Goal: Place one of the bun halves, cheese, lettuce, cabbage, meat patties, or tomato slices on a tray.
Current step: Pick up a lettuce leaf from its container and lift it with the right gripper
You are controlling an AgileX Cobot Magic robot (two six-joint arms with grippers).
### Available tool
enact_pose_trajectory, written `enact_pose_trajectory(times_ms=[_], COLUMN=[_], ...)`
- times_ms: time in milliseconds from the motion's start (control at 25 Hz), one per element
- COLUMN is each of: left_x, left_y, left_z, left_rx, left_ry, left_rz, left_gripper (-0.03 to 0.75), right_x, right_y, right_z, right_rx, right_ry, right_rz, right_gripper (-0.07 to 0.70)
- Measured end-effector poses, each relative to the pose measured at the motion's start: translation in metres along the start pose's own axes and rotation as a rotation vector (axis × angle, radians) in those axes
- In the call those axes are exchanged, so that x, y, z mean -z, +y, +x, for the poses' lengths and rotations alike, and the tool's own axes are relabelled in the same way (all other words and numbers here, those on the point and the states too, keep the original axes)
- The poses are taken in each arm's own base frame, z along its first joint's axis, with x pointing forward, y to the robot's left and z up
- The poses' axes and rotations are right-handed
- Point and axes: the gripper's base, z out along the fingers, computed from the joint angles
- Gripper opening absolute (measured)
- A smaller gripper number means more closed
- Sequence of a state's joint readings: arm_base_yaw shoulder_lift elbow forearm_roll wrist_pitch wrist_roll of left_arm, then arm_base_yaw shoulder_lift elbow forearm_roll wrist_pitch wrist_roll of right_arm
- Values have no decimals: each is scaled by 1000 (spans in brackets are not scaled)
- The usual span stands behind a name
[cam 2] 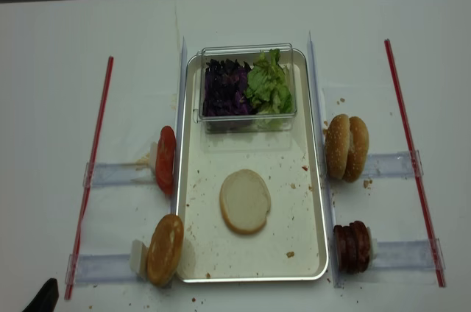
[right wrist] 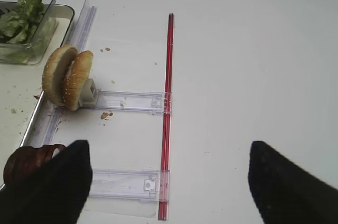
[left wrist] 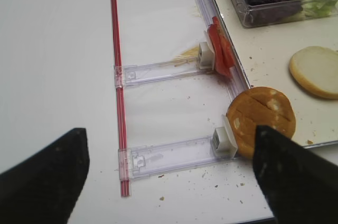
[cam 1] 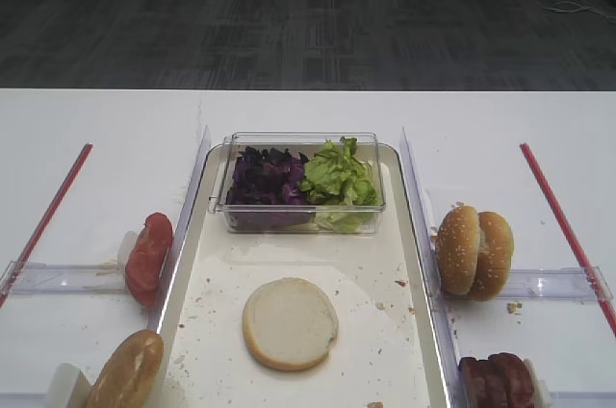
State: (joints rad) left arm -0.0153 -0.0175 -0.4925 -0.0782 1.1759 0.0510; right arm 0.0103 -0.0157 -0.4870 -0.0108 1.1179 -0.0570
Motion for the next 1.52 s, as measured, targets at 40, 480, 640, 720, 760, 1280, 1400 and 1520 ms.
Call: enact_pose_trajectory(times_ms=[40,480,640,720,760,1280,1400,1520], left_x=[0,0,0,0,0,0,0,0], left_y=[0,0,0,0,0,0,0,0], left_z=[0,0,0,0,0,0,0,0], left_rx=[0,0,0,0,0,-2,-2,-2], left_ry=[0,0,0,0,0,0,0,0], left_rz=[0,0,0,0,0,0,0,0], left_gripper=[615,615,615,615,615,615,615,615], right_x=[0,0,0,-1,-2,-42,-60,-85], right_y=[0,-1,-1,-1,-1,-5,-5,-5], right_z=[0,0,0,0,-2,-78,-98,-117], right_rx=[0,3,6,7,7,-7,-15,-27], right_ry=[0,0,1,5,19,73,124,182], right_rz=[0,6,12,14,13,2,-11,-26], right_gripper=[632,632,632,632,632,632,632,632])
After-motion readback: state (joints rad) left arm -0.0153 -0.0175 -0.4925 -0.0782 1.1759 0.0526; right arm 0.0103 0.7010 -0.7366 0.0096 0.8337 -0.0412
